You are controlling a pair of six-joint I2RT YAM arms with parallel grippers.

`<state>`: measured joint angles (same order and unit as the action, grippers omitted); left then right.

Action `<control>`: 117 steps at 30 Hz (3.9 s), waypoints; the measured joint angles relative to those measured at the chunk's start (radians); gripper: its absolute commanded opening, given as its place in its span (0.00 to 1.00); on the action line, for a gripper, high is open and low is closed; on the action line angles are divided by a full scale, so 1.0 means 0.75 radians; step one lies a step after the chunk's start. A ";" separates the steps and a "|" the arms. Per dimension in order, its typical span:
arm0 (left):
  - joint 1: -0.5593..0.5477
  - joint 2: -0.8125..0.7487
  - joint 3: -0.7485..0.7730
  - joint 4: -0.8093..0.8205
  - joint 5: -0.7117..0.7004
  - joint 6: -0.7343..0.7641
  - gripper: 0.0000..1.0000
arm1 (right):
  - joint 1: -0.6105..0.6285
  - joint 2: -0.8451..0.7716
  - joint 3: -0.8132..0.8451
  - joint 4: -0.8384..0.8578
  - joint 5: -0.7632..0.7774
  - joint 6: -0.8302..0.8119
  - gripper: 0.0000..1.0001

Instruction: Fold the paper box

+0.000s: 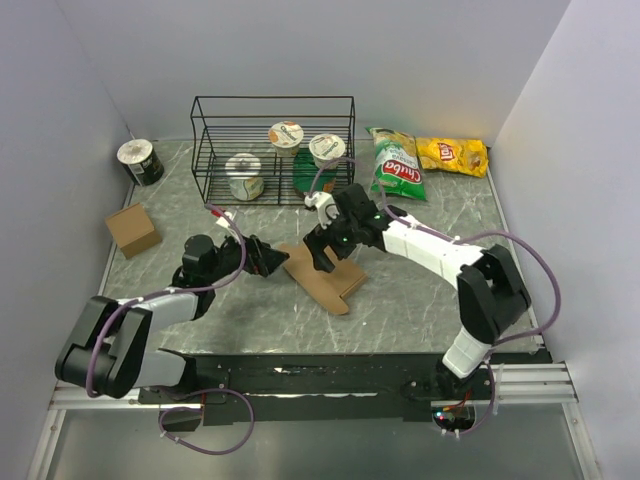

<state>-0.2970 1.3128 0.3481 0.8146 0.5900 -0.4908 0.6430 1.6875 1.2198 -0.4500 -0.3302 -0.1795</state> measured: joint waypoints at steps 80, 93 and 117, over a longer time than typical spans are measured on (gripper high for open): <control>0.098 1.005 0.275 0.672 0.393 -0.873 0.01 | 0.232 -0.189 -0.110 0.051 0.370 0.136 1.00; 0.089 0.868 0.206 0.666 0.328 -0.897 0.01 | 0.552 -0.021 -0.082 0.061 0.951 0.210 1.00; 0.083 0.682 0.115 0.662 0.184 -0.937 0.01 | 0.694 0.217 -0.104 0.243 1.722 0.231 0.64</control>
<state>-0.2344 1.8240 0.4343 1.3113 0.7277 -1.1938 1.1633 1.8500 1.1416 -0.2680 0.9615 -0.0063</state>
